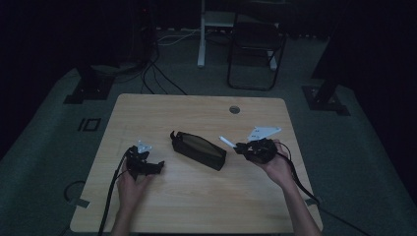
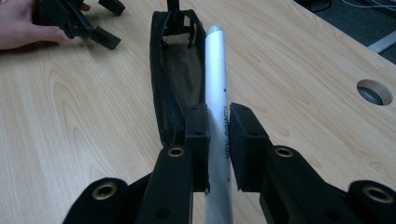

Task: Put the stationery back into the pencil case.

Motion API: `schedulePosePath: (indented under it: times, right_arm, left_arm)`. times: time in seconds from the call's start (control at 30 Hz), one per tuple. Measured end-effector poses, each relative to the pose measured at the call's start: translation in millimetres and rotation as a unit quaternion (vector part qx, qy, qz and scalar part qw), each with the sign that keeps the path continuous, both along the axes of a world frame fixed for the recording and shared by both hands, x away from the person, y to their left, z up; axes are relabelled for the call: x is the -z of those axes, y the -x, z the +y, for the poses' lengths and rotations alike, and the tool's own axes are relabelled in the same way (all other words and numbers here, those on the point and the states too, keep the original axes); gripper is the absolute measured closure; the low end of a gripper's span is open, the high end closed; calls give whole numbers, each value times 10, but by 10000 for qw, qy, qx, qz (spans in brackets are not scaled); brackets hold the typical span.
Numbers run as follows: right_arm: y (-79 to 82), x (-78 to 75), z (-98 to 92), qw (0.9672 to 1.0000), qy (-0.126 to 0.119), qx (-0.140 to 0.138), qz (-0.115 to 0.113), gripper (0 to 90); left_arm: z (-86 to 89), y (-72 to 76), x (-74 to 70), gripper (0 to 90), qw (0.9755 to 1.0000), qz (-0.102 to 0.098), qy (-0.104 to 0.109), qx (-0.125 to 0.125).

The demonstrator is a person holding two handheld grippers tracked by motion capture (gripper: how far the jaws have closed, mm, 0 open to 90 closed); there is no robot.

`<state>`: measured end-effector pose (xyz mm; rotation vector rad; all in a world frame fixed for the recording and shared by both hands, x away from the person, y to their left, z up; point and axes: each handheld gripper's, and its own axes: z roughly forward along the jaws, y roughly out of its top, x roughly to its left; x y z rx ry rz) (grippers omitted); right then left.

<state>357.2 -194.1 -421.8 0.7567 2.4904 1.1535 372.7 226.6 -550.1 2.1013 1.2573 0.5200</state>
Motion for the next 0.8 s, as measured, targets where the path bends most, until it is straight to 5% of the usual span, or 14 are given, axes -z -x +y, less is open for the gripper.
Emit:
schedulePosePath:
  times: [0.8]
  right_arm:
    - [-75, -27, 170, 10000, 15, -33, -18, 791]
  left_arm:
    - [0, 0, -1, 25, 10000, 3, -1, 1]
